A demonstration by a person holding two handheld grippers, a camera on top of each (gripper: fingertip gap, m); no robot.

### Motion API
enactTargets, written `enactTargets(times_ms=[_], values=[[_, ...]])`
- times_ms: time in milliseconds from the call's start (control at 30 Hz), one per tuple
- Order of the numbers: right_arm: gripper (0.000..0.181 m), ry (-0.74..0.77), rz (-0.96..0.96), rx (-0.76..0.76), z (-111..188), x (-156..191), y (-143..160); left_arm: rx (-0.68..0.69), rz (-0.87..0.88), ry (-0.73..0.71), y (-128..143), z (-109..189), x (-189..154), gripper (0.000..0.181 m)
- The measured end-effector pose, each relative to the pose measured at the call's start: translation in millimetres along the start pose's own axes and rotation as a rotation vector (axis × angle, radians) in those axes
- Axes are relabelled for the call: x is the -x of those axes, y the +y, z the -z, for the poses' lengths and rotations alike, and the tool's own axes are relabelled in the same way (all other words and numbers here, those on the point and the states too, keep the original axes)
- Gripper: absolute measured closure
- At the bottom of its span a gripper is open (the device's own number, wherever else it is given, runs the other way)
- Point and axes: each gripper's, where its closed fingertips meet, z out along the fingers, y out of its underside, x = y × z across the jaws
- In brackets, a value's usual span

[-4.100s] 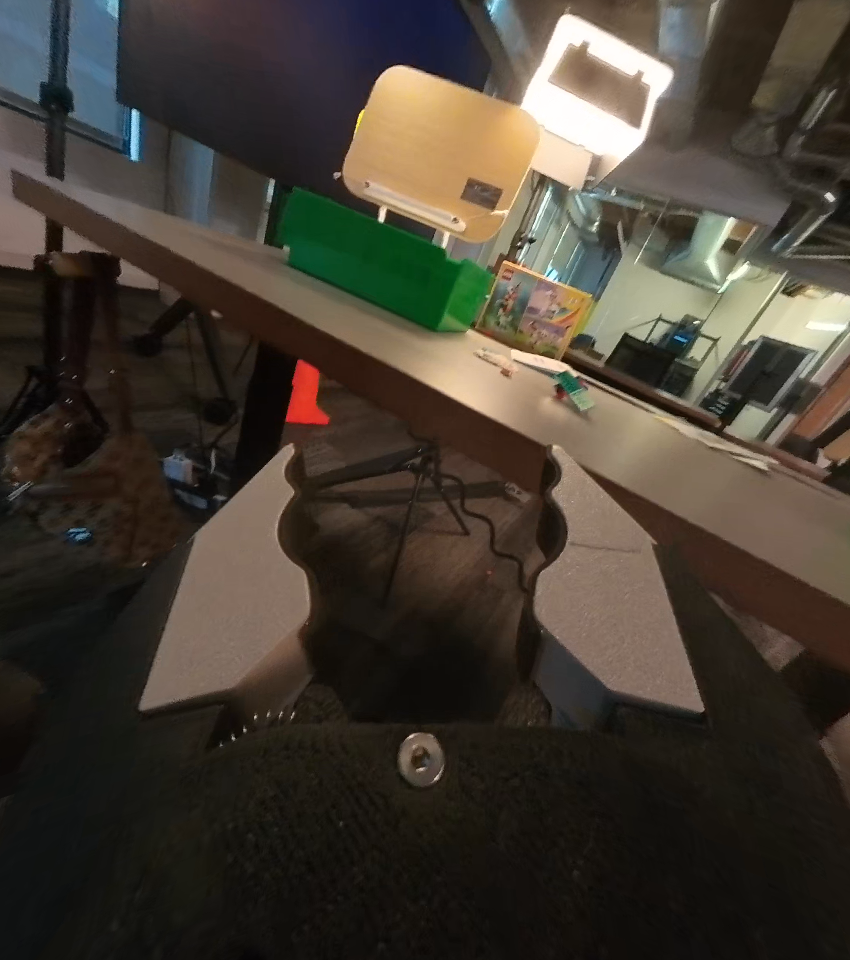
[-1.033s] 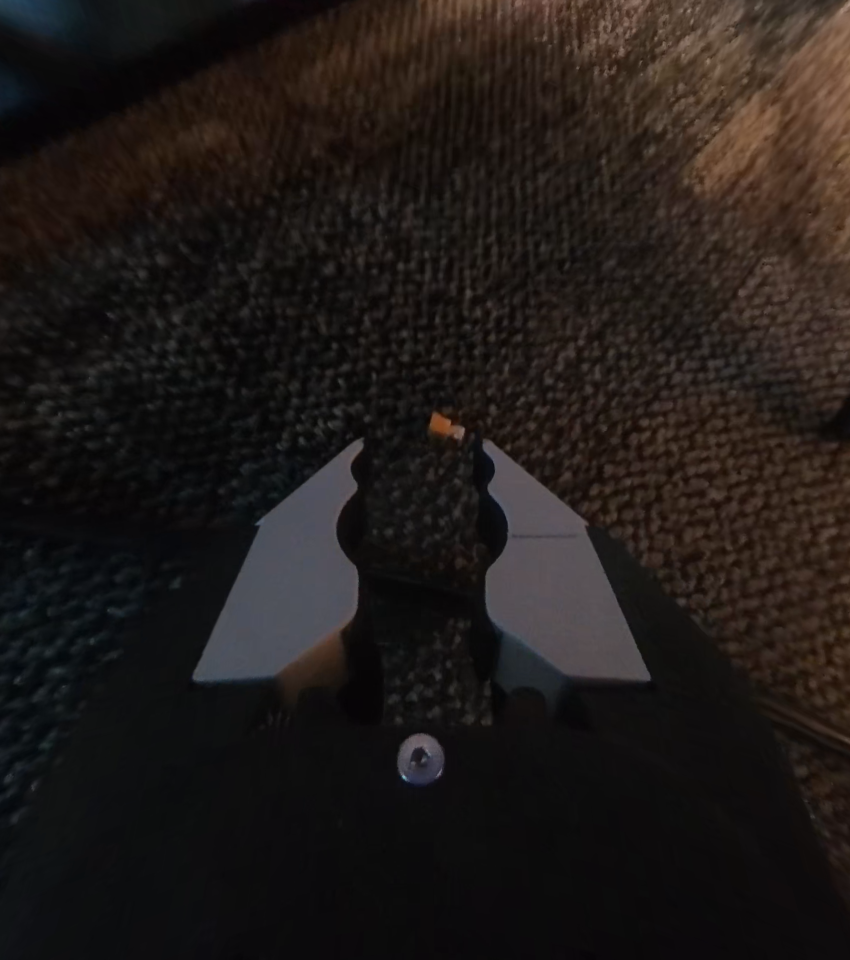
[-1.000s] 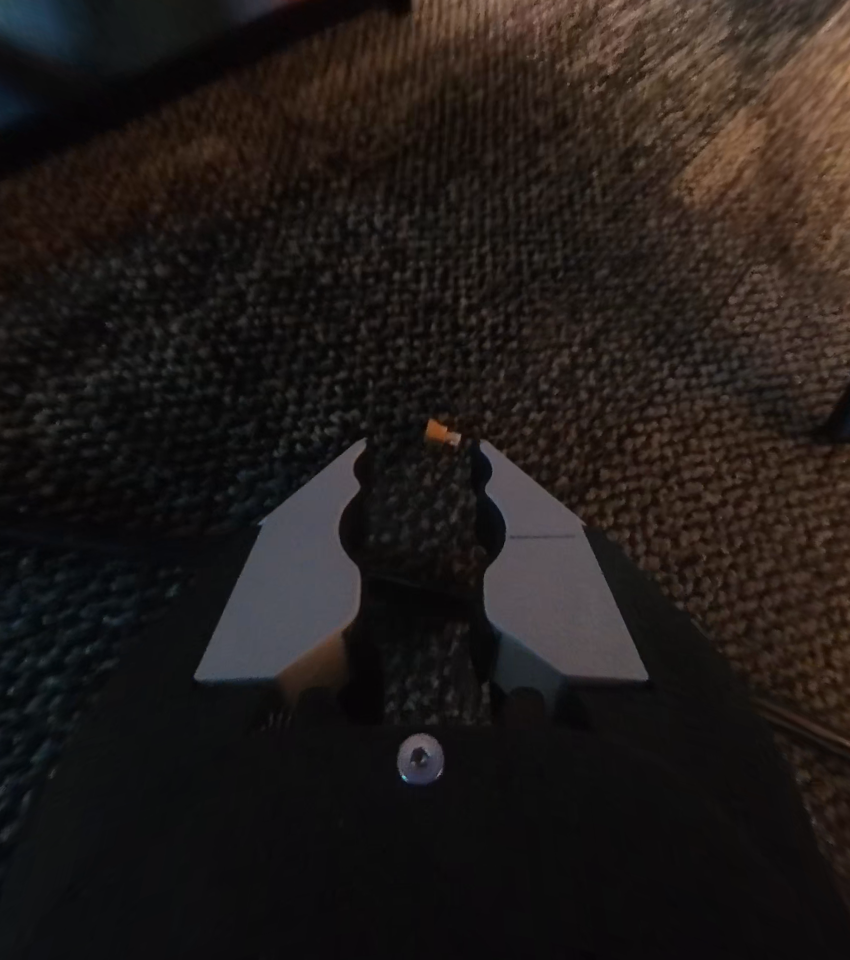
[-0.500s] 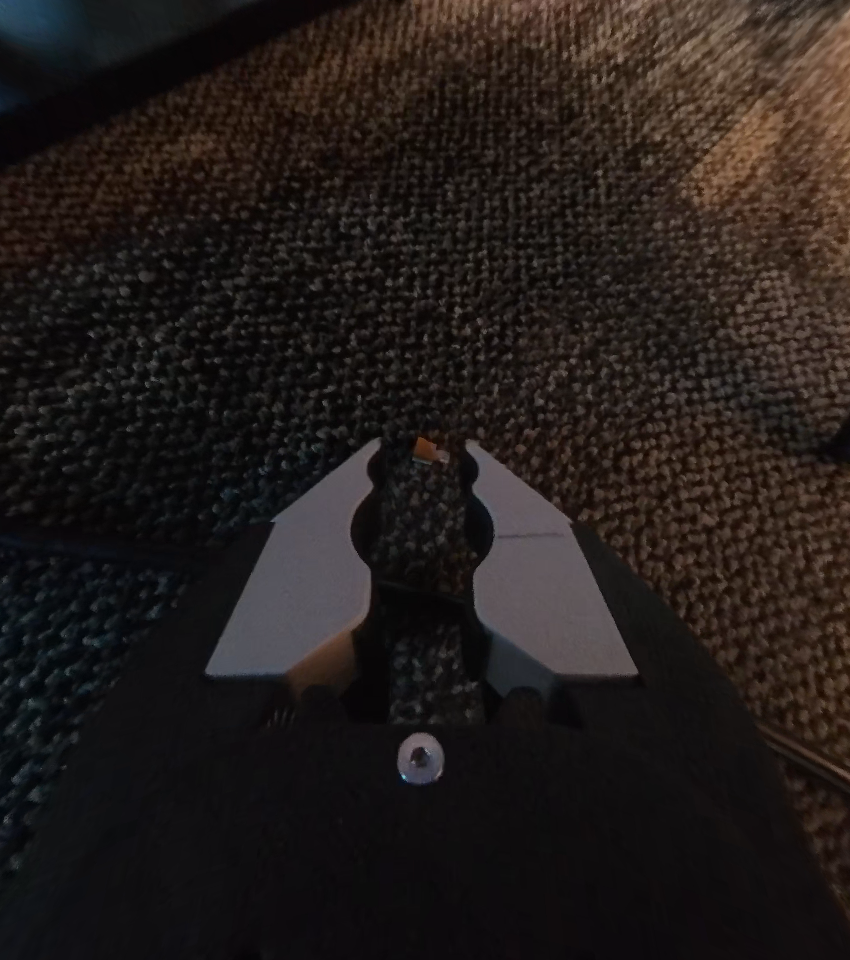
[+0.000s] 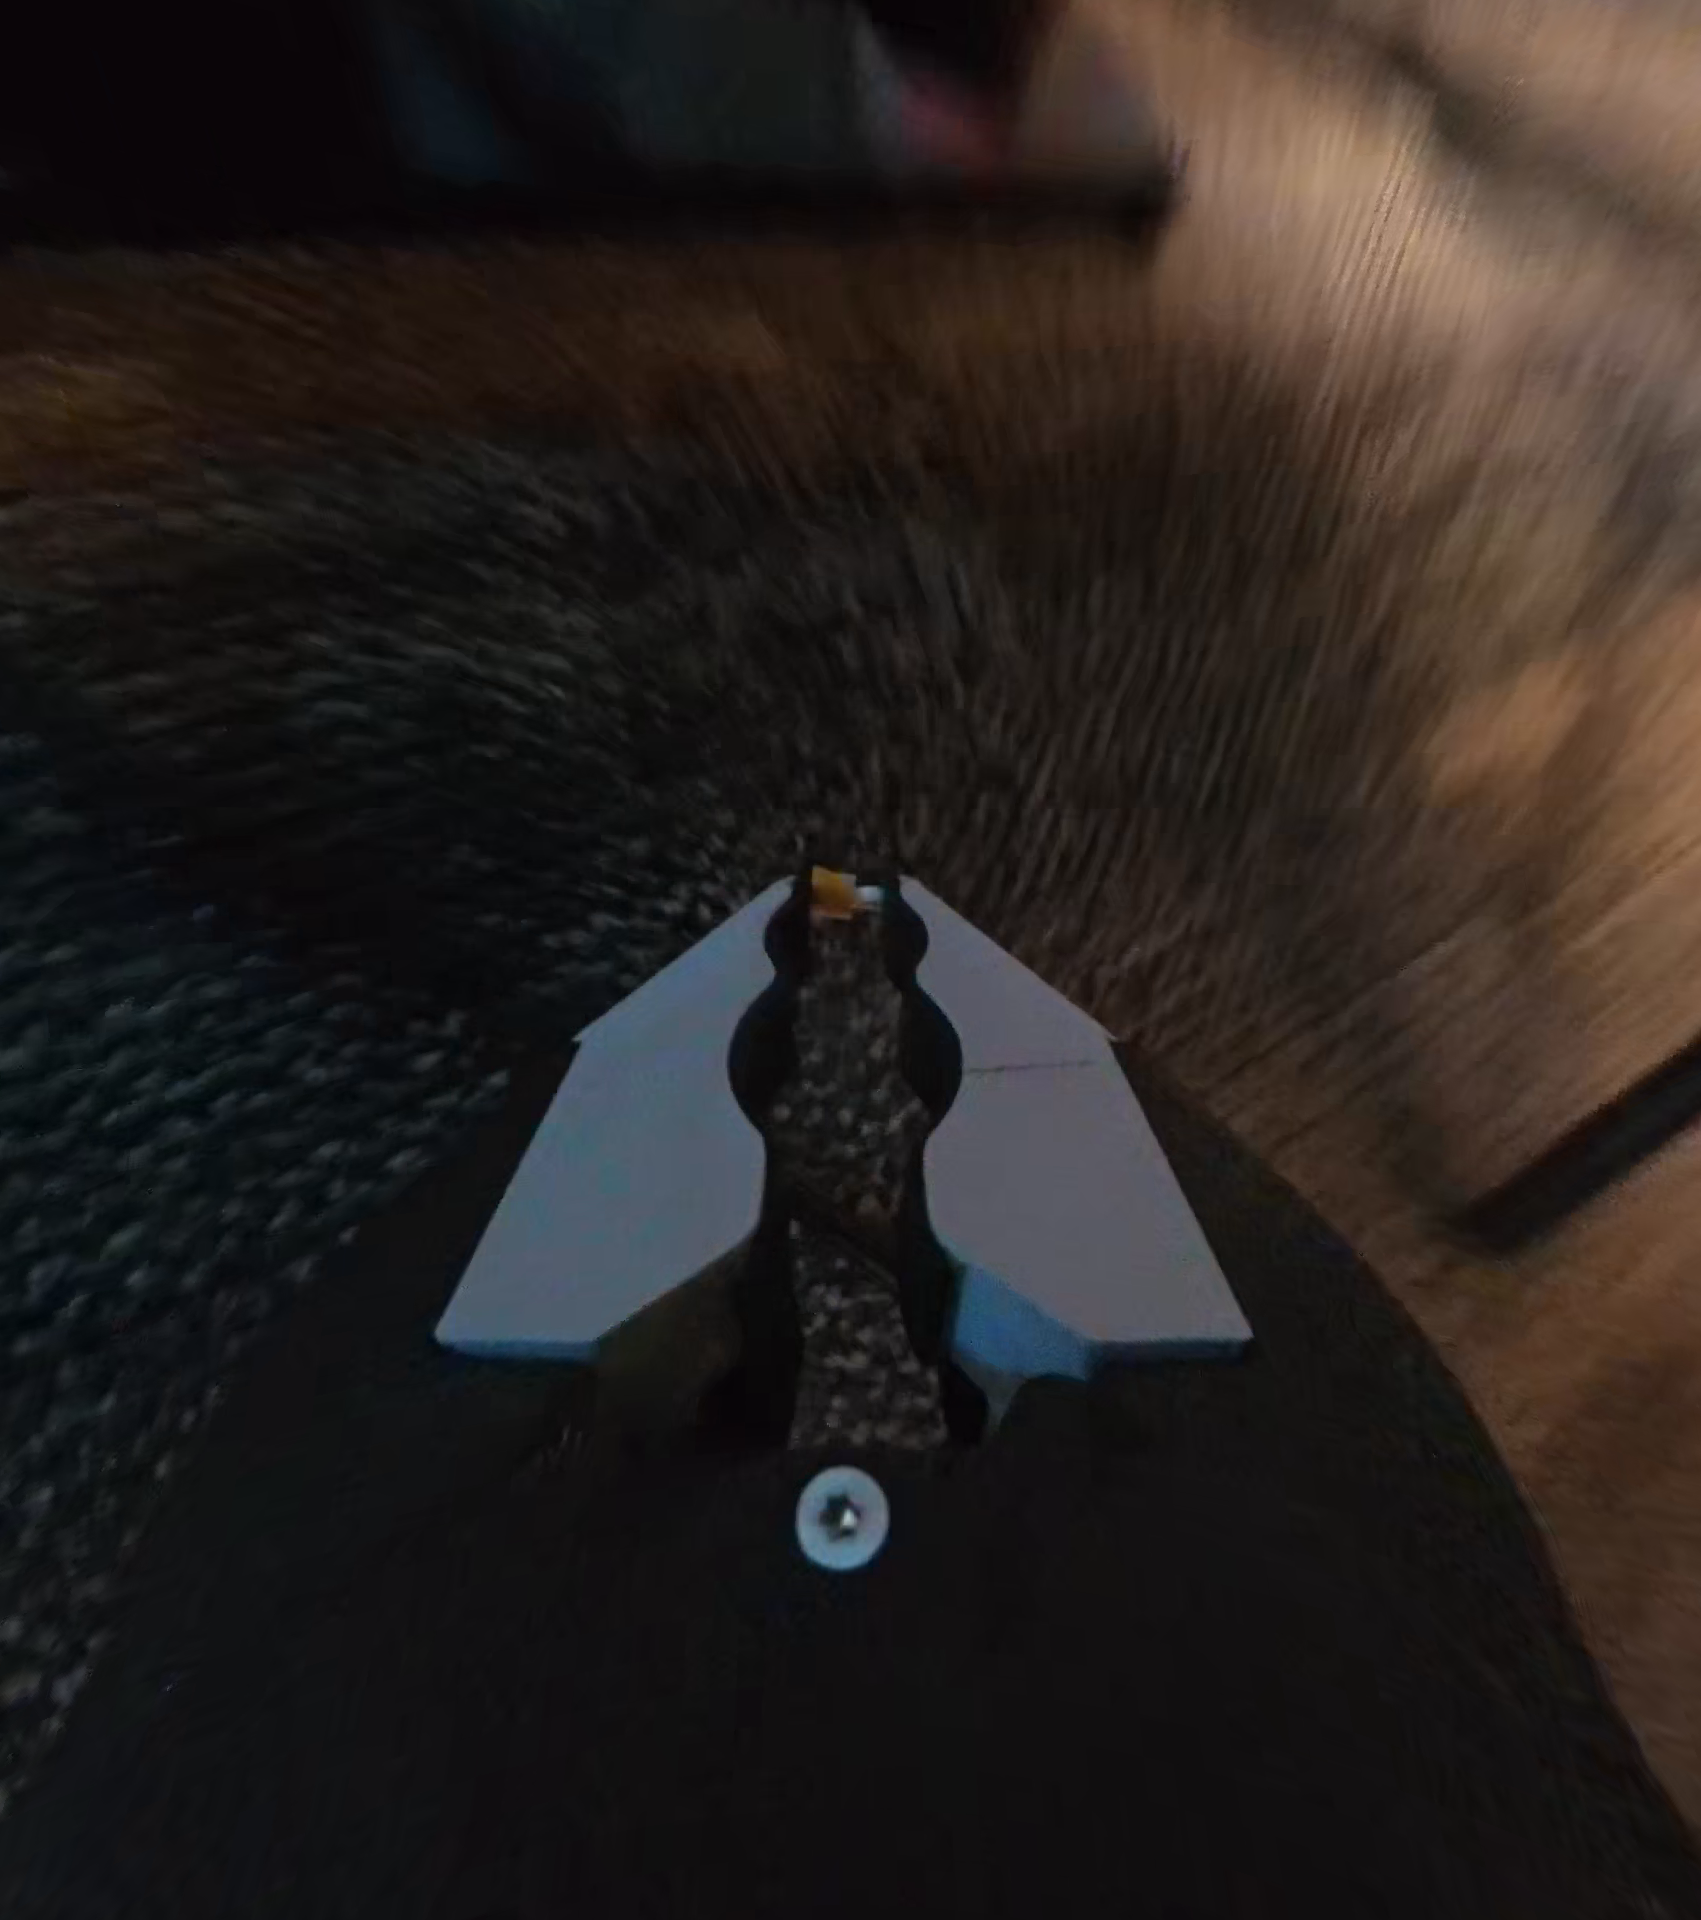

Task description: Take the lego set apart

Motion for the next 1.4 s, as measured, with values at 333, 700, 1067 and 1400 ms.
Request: enactTargets(times_ms=[333,700,1067,1400], values=[[0.168,-0.007,0.210,-0.342,156.0,73.8,-138.7,-0.150,0.089,-0.021,-7.2,-29.6,3.9,0.039],[0.168,0.115,0.157,-0.211,381.6,85.5,-248.4,-0.101,-0.038,-0.178,-108.4,-6.2,-10.8,0.039],[0.168,-0.403,0.066,-0.201,604.4,210.6,-372.4,0.148,-0.098,-0.212,-274.9,80.2,-17.9,0.037],[0.168,-0.182,-0.298,-0.371,729.2,62.1,-520.9,0.170,-0.109,-0.037,-412.6,76.4,-59.2,0.037]])
